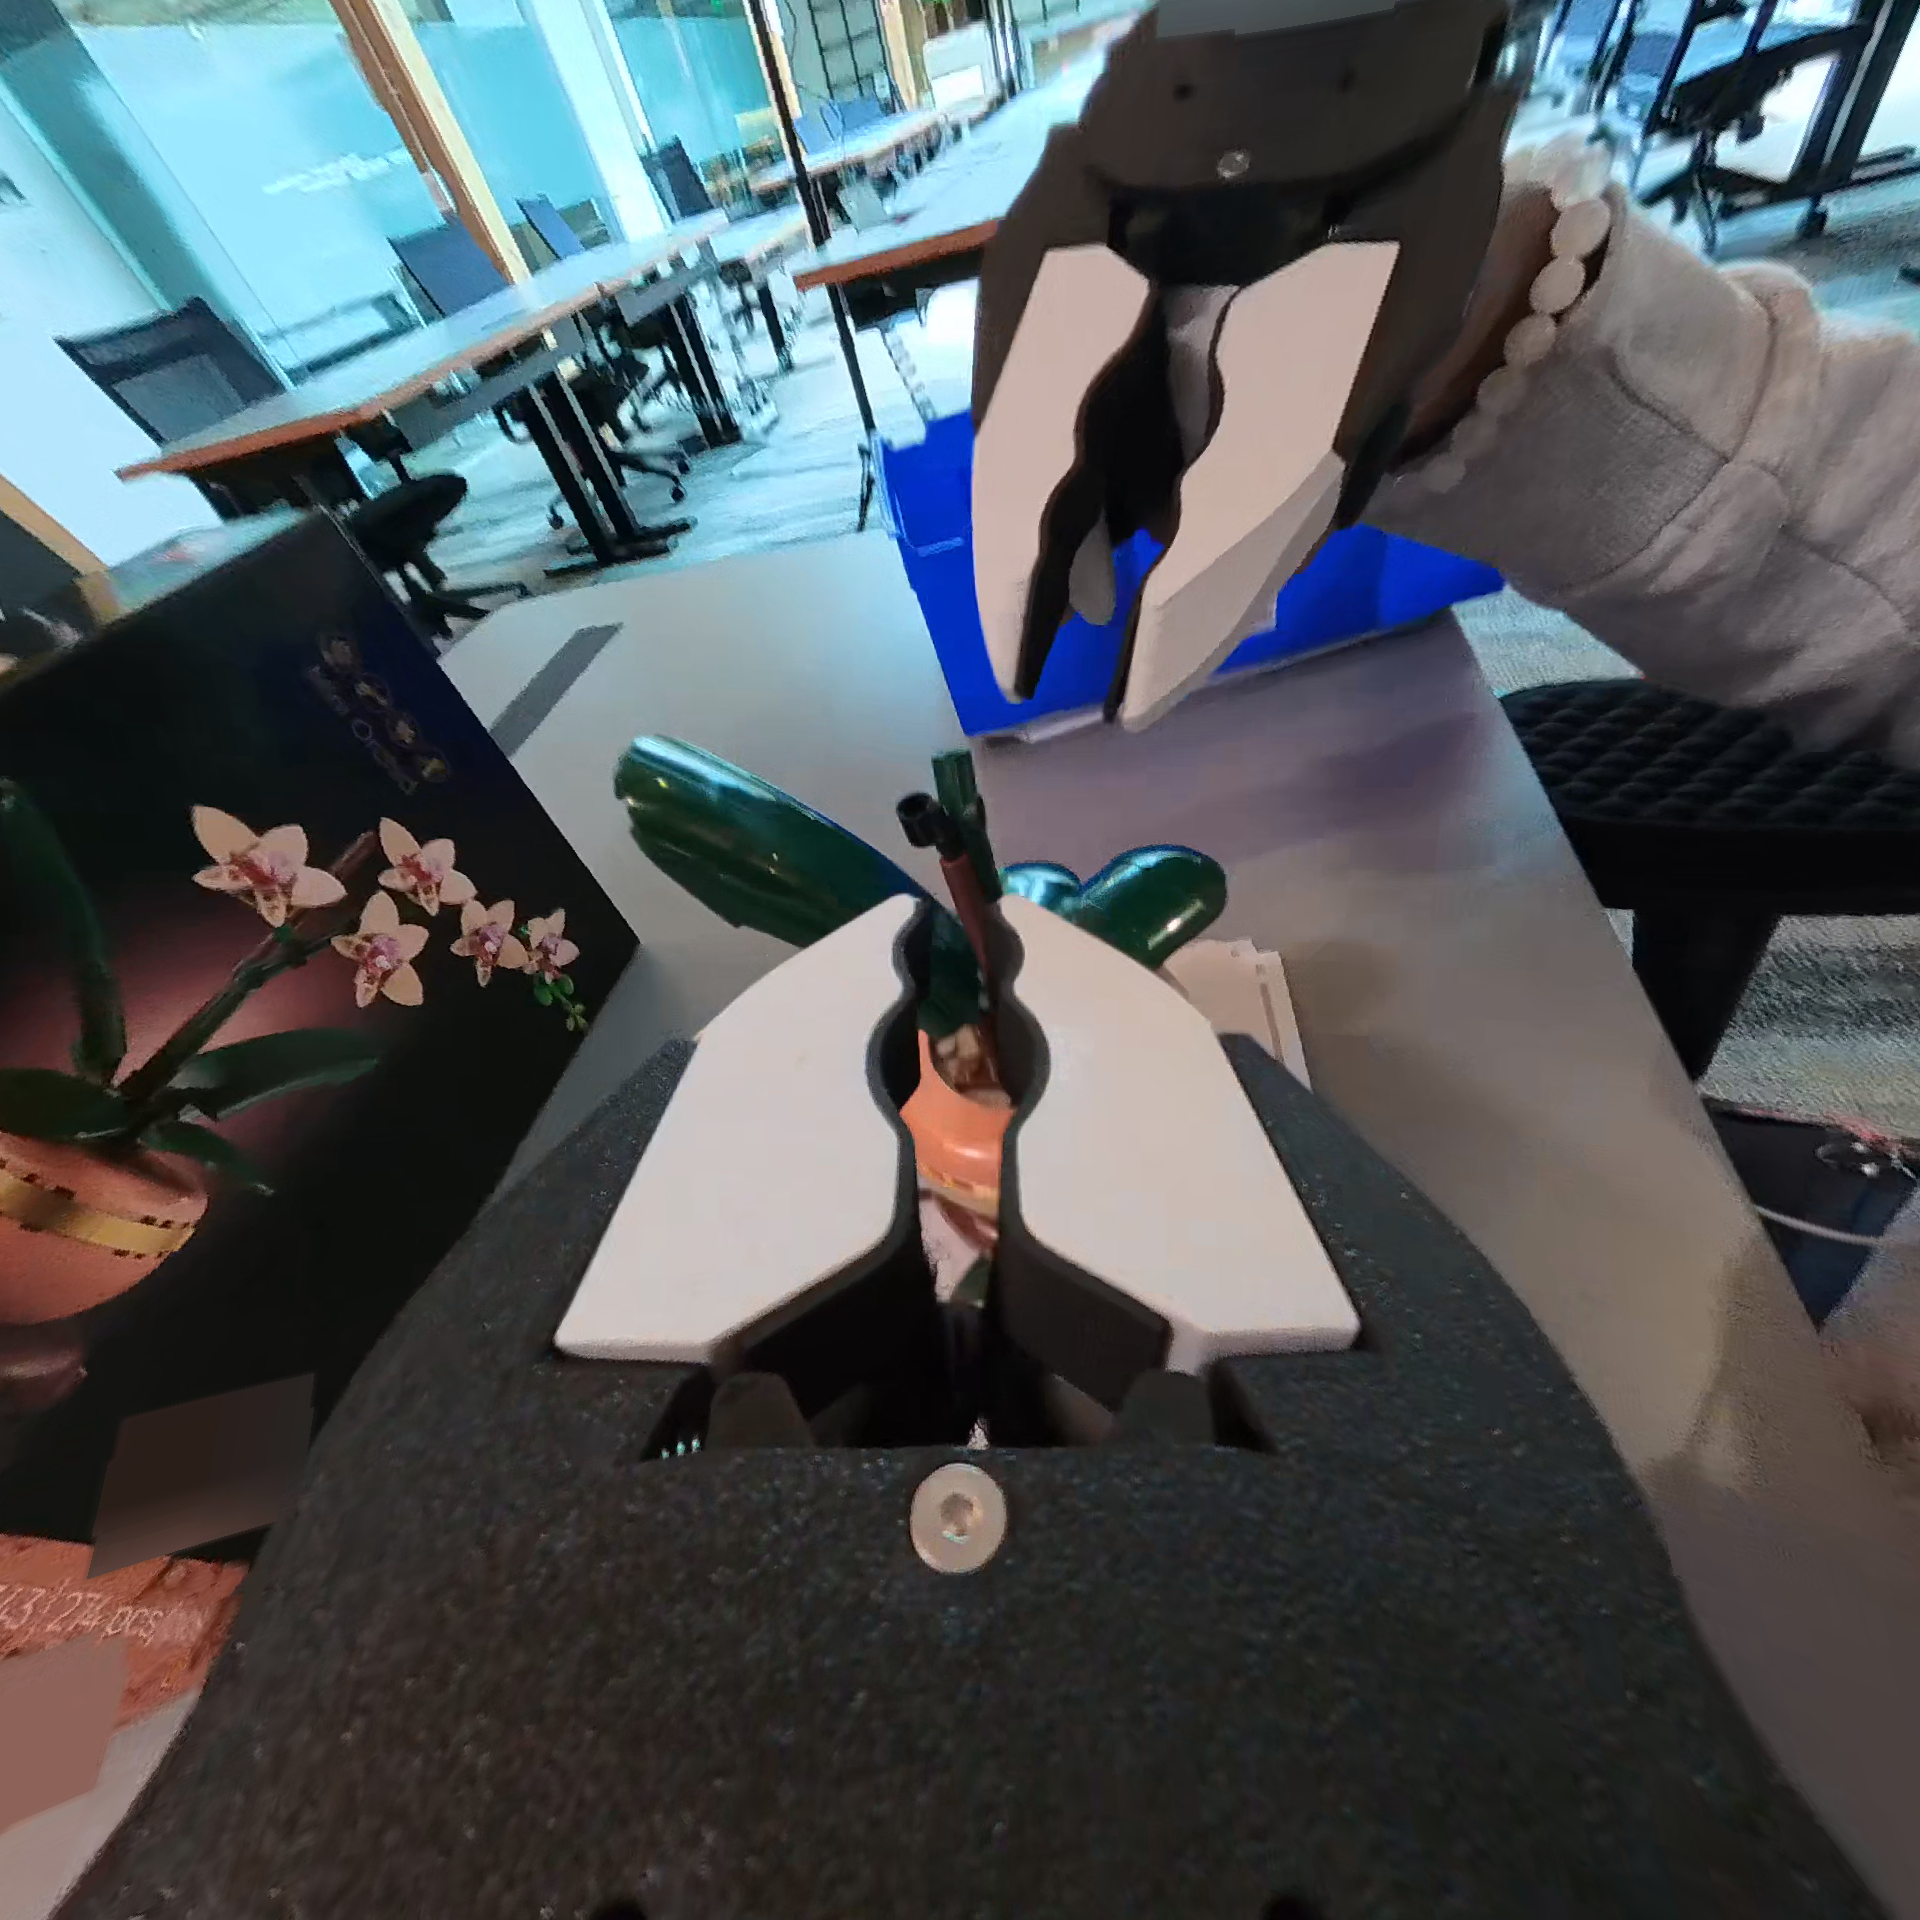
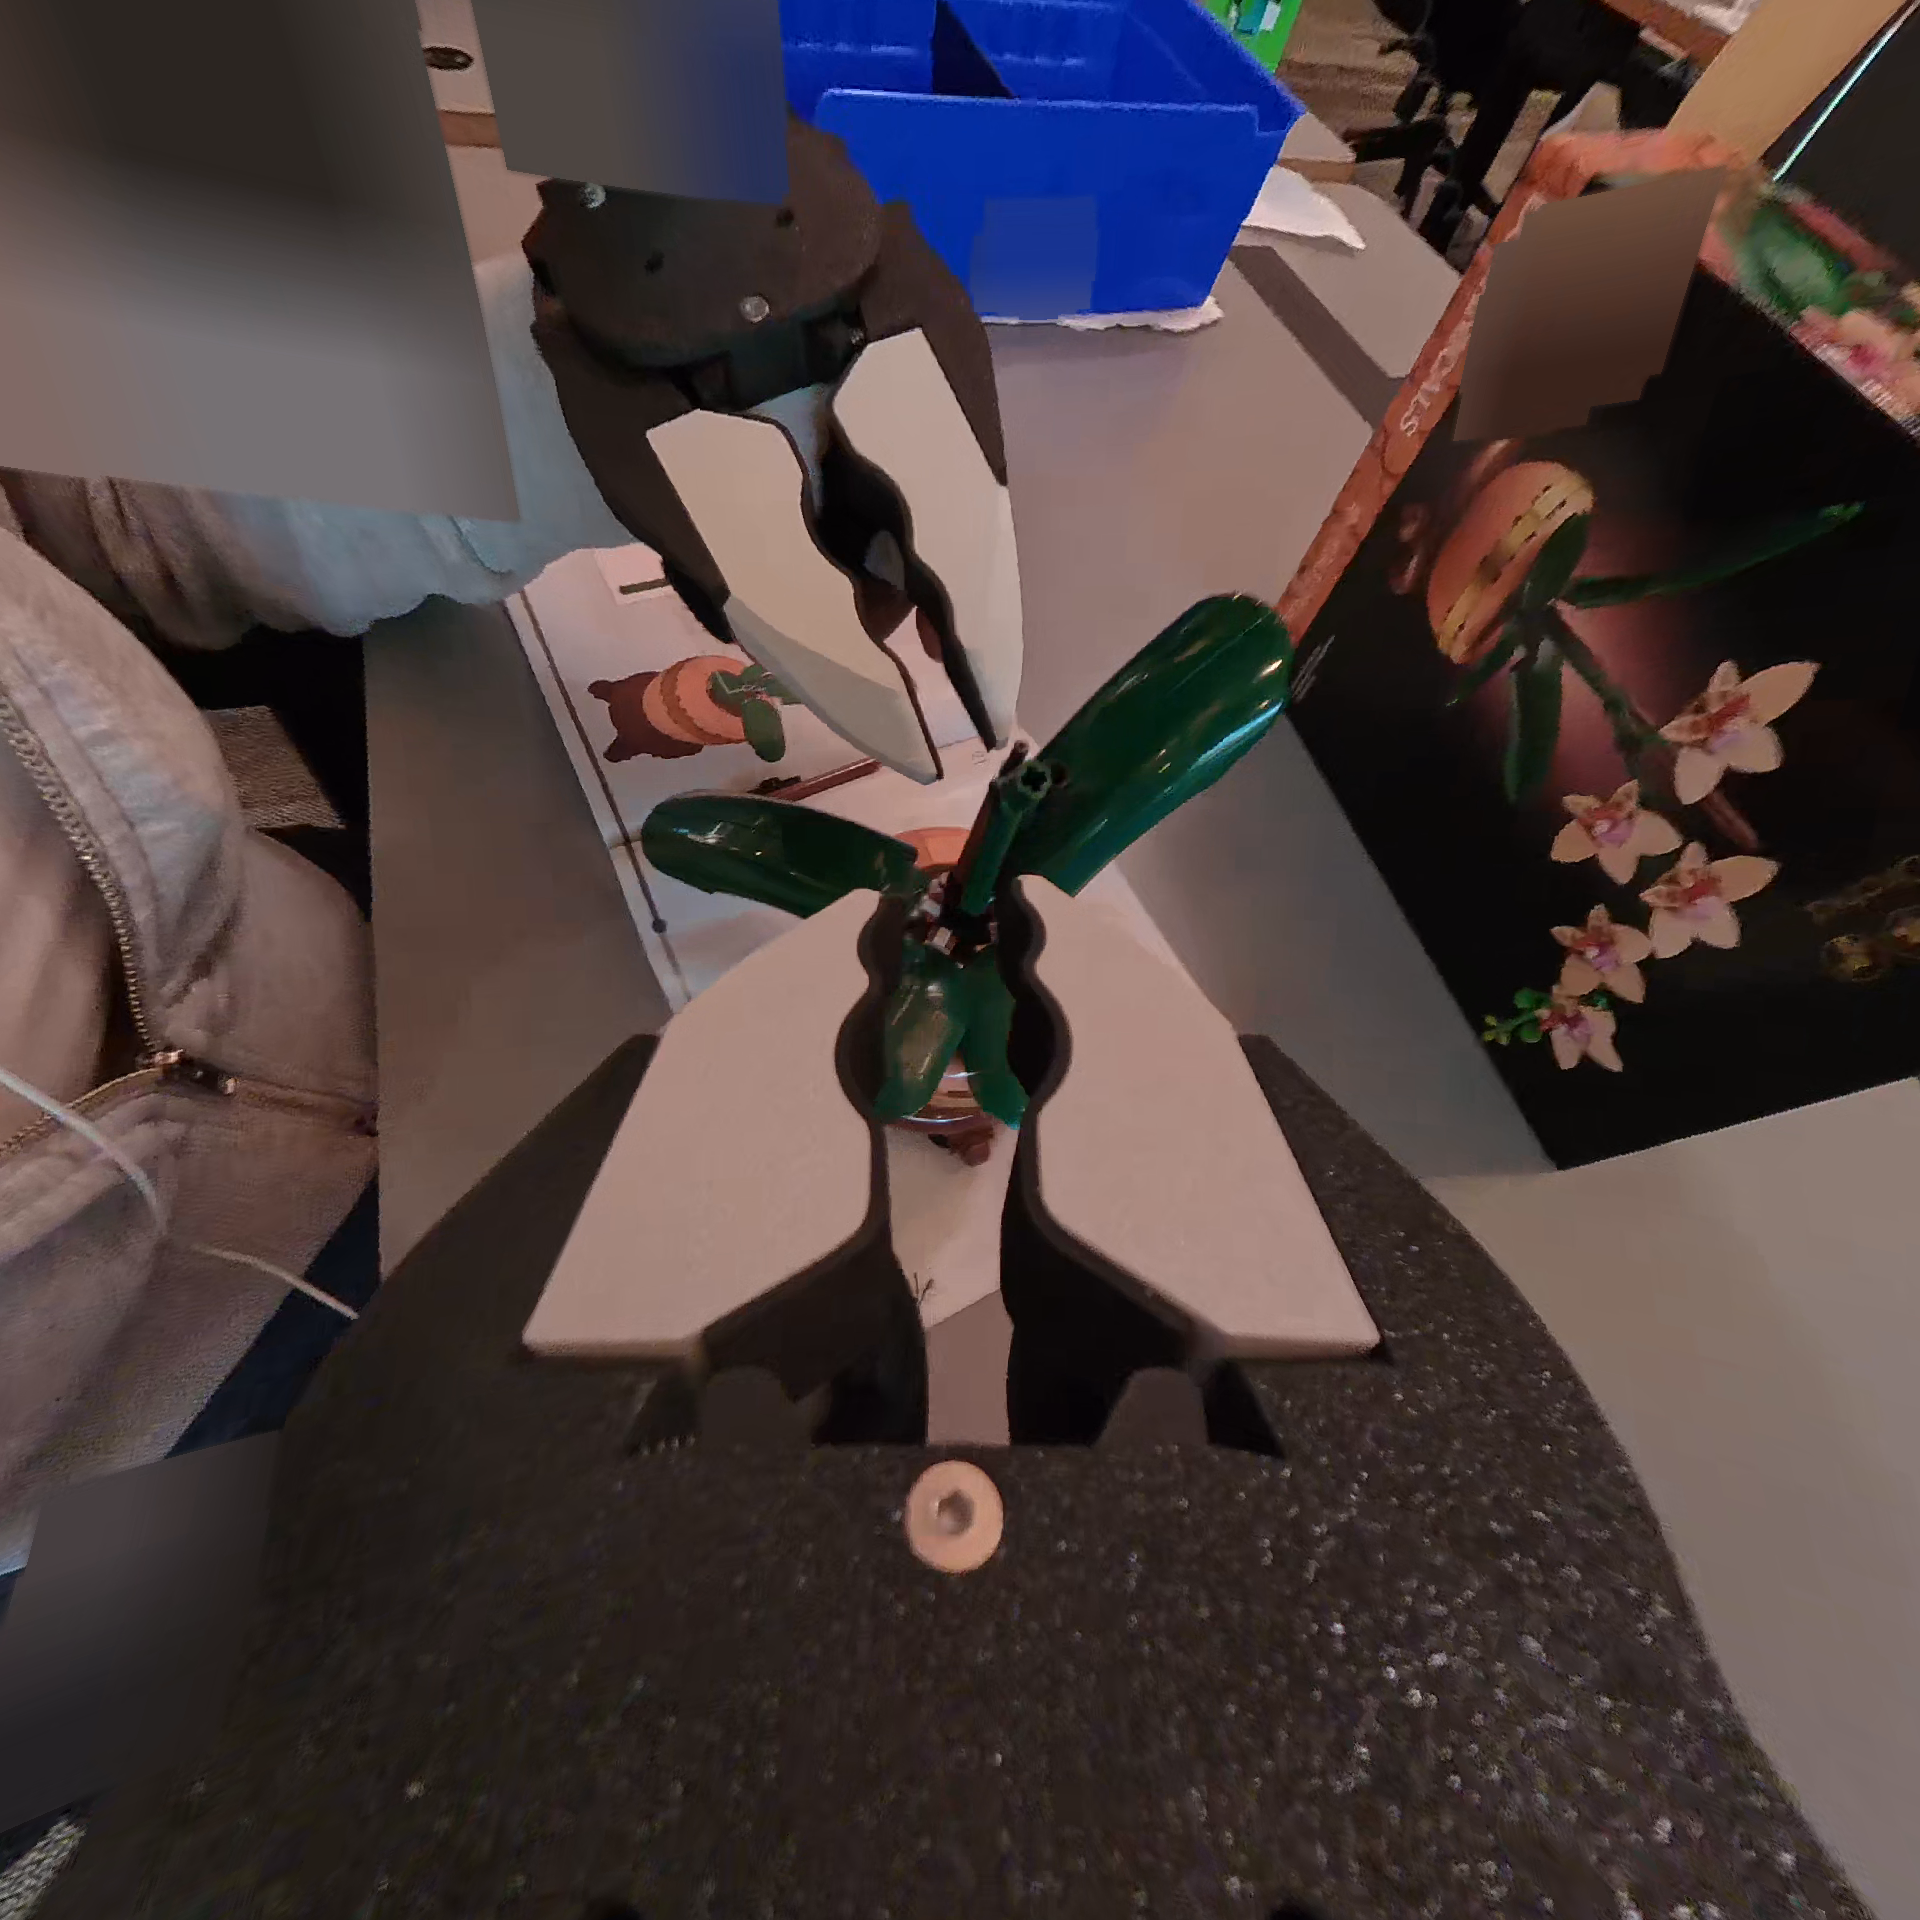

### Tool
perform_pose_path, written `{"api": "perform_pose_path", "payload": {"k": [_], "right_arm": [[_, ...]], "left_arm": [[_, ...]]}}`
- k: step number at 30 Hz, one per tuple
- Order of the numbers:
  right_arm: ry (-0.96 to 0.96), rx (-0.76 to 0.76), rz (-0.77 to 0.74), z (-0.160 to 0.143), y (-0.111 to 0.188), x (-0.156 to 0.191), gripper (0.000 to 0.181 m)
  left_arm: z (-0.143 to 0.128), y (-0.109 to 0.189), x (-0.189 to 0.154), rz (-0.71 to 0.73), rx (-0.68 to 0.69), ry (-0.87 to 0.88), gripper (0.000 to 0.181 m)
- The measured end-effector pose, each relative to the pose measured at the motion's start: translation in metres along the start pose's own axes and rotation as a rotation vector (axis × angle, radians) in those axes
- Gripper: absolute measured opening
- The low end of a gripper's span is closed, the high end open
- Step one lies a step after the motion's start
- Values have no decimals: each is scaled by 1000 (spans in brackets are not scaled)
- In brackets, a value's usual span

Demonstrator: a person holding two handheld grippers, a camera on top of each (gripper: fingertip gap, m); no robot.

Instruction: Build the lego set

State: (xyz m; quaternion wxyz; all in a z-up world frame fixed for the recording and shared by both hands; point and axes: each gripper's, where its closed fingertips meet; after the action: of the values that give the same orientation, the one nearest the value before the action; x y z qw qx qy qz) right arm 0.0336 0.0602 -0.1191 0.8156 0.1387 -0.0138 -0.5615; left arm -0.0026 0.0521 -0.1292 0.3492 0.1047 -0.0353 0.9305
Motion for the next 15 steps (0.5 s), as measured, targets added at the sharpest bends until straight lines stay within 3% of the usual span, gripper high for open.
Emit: {"api": "perform_pose_path", "payload": {"k": [4, 9, 15], "right_arm": [[-54, 11, 6, -19, 4, 10, 26], [-79, -1, -27, -37, 11, 20, 26], [-35, -115, -68, -27, 5, 18, 16]], "left_arm": [[-26, 16, -17, -25, 142, 102, 33], [-37, 36, -29, -19, 196, 132, 35], [-14, 26, -24, 35, 81, 84, 21]]}}
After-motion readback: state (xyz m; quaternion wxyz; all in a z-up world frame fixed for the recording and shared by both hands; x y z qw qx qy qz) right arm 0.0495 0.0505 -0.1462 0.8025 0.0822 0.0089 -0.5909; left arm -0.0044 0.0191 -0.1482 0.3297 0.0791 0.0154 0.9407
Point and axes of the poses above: each gripper's, where its closed fingertips meet, y back along the fingers, z out of its top, x = y × z across the jaws, and after that the axes turned 15 degrees about -x, right-handed
